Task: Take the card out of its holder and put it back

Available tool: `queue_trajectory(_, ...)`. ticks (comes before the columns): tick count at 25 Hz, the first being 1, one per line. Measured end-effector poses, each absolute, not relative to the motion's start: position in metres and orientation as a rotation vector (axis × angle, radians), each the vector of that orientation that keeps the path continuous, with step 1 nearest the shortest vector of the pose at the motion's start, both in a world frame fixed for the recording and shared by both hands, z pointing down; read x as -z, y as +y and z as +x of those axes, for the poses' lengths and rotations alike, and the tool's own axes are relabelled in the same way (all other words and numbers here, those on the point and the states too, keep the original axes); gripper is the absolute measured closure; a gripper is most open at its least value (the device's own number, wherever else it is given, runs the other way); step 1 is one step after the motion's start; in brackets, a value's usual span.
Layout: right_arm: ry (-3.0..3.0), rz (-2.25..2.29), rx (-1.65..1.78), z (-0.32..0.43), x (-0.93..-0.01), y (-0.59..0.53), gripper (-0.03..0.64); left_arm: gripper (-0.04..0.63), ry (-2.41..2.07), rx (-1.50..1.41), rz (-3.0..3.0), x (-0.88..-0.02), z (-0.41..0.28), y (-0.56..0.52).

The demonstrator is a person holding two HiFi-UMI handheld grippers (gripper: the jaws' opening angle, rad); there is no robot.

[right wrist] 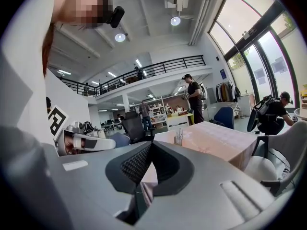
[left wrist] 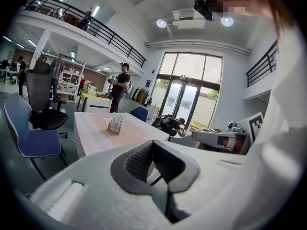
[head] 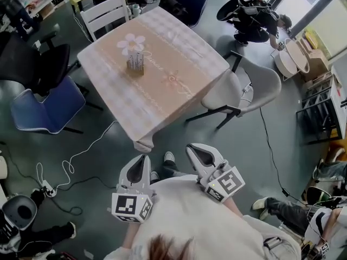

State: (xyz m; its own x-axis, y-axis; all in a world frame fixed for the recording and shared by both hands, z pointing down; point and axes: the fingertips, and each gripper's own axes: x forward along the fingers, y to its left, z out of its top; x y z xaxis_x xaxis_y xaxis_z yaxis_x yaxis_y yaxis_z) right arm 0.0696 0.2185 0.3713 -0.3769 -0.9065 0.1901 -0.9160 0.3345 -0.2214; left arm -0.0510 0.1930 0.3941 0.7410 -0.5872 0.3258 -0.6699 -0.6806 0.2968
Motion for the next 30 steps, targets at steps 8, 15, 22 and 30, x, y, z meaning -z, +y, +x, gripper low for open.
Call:
queue_trajectory(8, -2.567, 1.723, -0.426, 0.101, -0.369, 0.2, 0.62, 0.595, -1.042, -0.242, 2.527, -0.39, -0.031, 0.173)
queue_trajectory(15, -2.587, 1.728, -0.427, 0.124, -0.37, 0.195, 0.62, 0.595, -1.082, -0.228, 2.522, -0.388, -0.017, 0.169)
queue_trajectory(22, -2.559, 1.764, -0.453, 0.141, -0.372, 0.188, 0.62, 0.595, -1.041, -0.238, 2.53, -0.388, -0.001, 0.159)
queue_trajectory(30, -2.496, 1.823, -0.471, 0.158, -0.379, 0.162, 0.62, 0.595, -0.998, -0.238, 2.526, -0.392, 0.013, 0.126)
